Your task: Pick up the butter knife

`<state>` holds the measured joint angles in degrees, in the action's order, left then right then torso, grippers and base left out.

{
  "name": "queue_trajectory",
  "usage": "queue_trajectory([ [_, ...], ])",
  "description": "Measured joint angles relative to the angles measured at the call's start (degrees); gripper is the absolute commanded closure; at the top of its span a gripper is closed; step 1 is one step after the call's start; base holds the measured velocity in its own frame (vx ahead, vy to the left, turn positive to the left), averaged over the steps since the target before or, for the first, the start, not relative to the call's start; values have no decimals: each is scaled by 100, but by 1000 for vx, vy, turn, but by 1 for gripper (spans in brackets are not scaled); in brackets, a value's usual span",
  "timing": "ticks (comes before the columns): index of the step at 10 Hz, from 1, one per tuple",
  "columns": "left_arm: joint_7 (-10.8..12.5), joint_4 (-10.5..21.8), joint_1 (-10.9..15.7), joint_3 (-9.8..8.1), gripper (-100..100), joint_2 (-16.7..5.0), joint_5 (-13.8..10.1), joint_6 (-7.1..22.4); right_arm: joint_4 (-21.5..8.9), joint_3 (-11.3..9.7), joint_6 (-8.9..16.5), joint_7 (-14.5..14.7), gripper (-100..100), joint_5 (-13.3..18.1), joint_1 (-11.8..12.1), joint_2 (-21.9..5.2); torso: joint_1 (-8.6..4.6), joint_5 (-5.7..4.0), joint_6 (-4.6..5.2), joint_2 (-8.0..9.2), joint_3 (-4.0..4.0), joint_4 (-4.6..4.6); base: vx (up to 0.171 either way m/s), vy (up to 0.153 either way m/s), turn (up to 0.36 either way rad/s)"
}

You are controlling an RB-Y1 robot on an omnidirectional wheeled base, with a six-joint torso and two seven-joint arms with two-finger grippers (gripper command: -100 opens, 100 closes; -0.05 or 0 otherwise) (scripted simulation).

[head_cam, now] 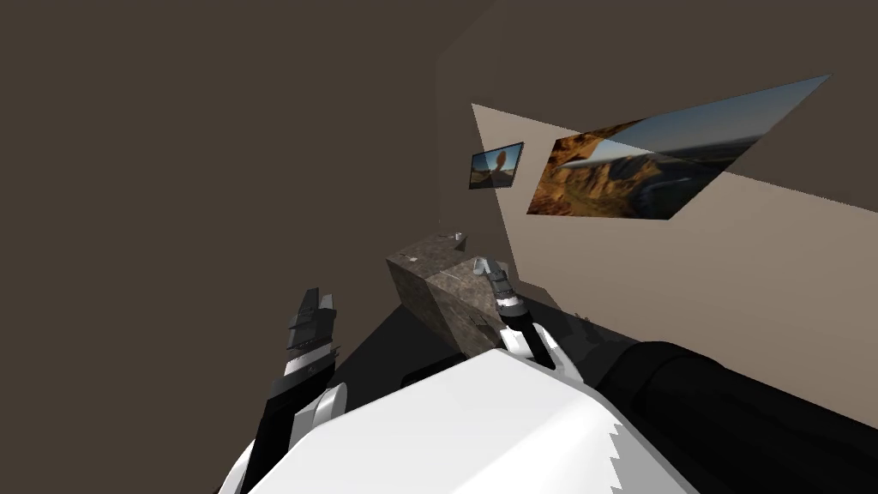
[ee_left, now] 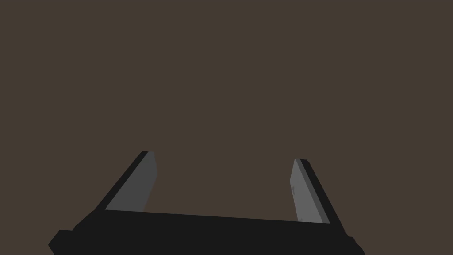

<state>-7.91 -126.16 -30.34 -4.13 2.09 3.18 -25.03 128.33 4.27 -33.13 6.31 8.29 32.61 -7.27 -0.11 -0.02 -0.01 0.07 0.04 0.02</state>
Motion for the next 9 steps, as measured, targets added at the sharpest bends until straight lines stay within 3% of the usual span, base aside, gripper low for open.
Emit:
queue_trajectory([
  [3, 0, 0, 0, 0, 0, 0, 0, 0, -123, 164, 129, 117, -100, 373, 202, -411, -1, 0, 0, -3, -2, 0, -11, -24, 132],
  [9, 0, 0, -1, 0, 0, 0, 0, 0, -286, 497, 412, 380, -100, 1358, 1062, -1003, 1, 0, -1, -19, -10, -4, 17, -18, 205],
])
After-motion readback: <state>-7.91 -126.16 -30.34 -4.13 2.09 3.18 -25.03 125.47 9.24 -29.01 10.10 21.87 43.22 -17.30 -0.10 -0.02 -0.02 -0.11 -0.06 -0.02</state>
